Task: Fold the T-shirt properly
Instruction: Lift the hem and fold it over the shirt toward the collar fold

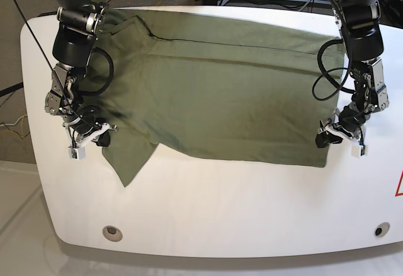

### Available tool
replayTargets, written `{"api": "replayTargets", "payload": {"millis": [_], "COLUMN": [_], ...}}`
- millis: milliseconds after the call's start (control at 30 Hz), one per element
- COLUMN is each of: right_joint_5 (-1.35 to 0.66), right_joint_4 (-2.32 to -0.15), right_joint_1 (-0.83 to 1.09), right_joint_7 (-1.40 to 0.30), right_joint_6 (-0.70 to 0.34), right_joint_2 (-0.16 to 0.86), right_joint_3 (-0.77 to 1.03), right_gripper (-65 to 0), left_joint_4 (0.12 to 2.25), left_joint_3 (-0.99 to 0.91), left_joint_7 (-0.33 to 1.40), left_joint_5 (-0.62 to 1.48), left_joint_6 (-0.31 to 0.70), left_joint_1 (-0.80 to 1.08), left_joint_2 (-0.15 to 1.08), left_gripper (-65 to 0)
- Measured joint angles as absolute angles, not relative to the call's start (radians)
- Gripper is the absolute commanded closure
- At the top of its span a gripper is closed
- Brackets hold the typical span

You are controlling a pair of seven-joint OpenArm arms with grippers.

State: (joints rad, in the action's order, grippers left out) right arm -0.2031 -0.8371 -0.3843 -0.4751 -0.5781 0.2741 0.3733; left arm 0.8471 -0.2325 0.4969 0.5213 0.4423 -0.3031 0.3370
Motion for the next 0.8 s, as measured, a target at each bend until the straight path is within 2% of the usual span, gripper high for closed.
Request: {"api": "replayTargets", "payload": {"millis": [33, 100, 167, 400, 500, 800], "right_joint_5": [-0.203, -0.203, -0.201, -0.194, -0.197, -0.215], "right_joint_4": [-0.839, -0.852, -0.868, -0.957, -1.09, -1.296], "right_joint_1": [-0.384, -0.384, -0.381, -0.358, -0.318, -0.255], "right_joint_7": [-0.475, -0.48, -0.507, -0.599, -0.738, -0.784], "right_joint_6": [-0.581, -0.589, -0.594, -0.604, -0.624, -0.625], "right_joint_2": [0.274, 0.274, 0.274, 0.268, 0.266, 0.267], "right_joint_3": [0.373, 0.373, 0.37, 0.366, 0.367, 0.366], "right_gripper": [0.0, 0.0, 0.0, 0.0, 0.0, 0.0], "left_joint_4": [0.847, 0.847, 0.846, 0.841, 0.85, 0.942], "left_joint_3": [-0.233, -0.233, -0.236, -0.236, -0.234, -0.25], "left_joint_7": [0.496, 0.498, 0.513, 0.529, 0.534, 0.586], "left_joint_5": [0.522, 0.521, 0.516, 0.508, 0.509, 0.512], "left_joint_6": [0.442, 0.443, 0.445, 0.448, 0.453, 0.46], "left_joint_1": [-0.304, -0.306, -0.309, -0.308, -0.3, -0.25], "left_joint_2": [0.337, 0.338, 0.339, 0.34, 0.34, 0.341], "left_gripper": [-23.3, -4.9, 0.0, 0.0, 0.0, 0.0]}}
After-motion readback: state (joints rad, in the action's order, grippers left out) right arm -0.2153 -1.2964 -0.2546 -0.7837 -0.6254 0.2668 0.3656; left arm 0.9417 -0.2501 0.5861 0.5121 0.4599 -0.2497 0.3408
